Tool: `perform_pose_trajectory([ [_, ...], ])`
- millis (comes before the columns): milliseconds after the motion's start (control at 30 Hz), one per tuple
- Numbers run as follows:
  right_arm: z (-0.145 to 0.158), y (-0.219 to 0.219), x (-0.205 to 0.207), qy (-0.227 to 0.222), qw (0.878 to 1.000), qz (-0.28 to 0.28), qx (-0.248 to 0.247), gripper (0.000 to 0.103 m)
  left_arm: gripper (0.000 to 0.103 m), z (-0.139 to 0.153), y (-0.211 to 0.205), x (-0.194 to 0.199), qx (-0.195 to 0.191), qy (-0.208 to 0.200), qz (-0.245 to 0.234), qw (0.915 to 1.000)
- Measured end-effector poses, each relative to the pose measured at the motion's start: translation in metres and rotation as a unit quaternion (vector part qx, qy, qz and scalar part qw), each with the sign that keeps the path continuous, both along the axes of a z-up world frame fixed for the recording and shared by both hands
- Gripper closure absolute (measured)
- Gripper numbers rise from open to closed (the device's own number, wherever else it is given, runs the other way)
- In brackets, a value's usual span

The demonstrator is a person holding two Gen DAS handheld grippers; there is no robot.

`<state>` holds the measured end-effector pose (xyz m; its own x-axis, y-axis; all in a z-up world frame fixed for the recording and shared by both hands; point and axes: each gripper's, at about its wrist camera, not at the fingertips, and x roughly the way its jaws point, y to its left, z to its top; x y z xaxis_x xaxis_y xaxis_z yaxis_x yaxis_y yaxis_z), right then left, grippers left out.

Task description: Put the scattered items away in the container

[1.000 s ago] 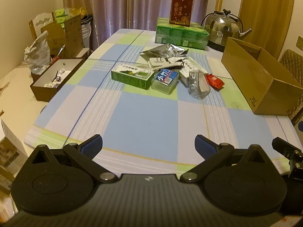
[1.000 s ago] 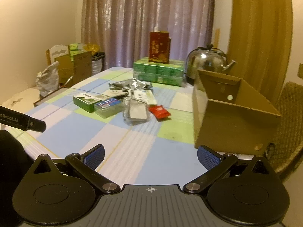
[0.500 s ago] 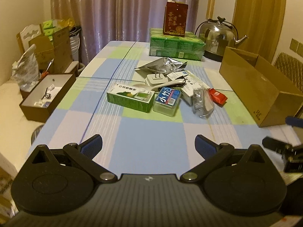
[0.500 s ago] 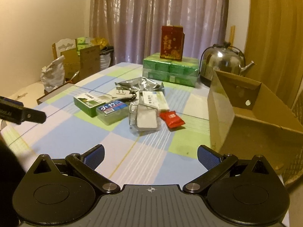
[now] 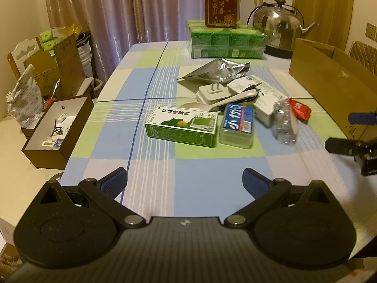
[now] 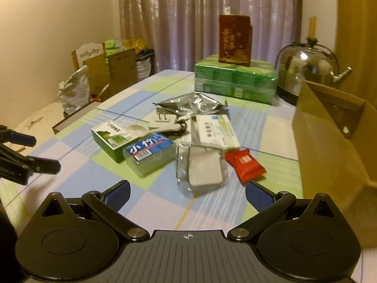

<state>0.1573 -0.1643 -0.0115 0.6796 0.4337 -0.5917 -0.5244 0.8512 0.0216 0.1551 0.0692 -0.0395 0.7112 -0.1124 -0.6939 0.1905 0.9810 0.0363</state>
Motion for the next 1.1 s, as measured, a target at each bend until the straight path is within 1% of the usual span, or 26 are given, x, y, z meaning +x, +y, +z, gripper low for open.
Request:
perform_pose_trajectory([
  [100,-0.004,0.009,0.012,-0.006,1.000,0.011,-0.011,0.002,0.001,-0.007,0.001,0.014,0.001,0.006,0.000,1.0000],
  [300,-0.017,0.015,0.042,0.002,1.000,0.008,-0.009,0.003,0.001,-0.017,-0.002,0.035,-0.011,0.017,-0.002,0.9998],
  [333,-0.019,0.015,0.047,0.005,1.000,0.009,-0.008,0.004,0.001,-0.018,-0.003,0.038,-0.015,0.017,-0.003,0.9997],
  [400,-0.024,0.016,0.059,0.013,1.000,0.015,-0.008,0.018,0.001,-0.020,-0.005,0.042,-0.022,0.017,-0.006,0.9996],
  [567,-0.036,0.012,0.086,0.022,0.999,0.022,-0.012,0.020,0.001,-0.023,-0.015,0.049,-0.037,0.014,-0.025,0.9989],
  [667,-0.042,0.007,0.101,0.037,0.999,0.028,-0.002,0.021,0.001,-0.027,-0.023,0.052,-0.042,0.014,-0.037,0.9983],
  [833,-0.050,0.006,0.116,0.045,0.997,0.057,0.005,0.021,0.001,-0.032,-0.031,0.053,-0.058,0.011,-0.057,0.9967],
  [967,-0.054,0.002,0.127,0.073,0.995,0.055,0.030,0.021,0.001,-0.034,-0.038,0.057,-0.058,0.009,-0.068,0.9960],
  [1067,-0.055,-0.001,0.130,0.088,0.994,0.051,0.049,0.025,0.001,-0.033,-0.042,0.058,-0.055,0.004,-0.075,0.9956],
  [1100,-0.054,-0.003,0.131,0.091,0.993,0.050,0.054,0.029,0.001,-0.033,-0.043,0.058,-0.055,0.004,-0.077,0.9955],
])
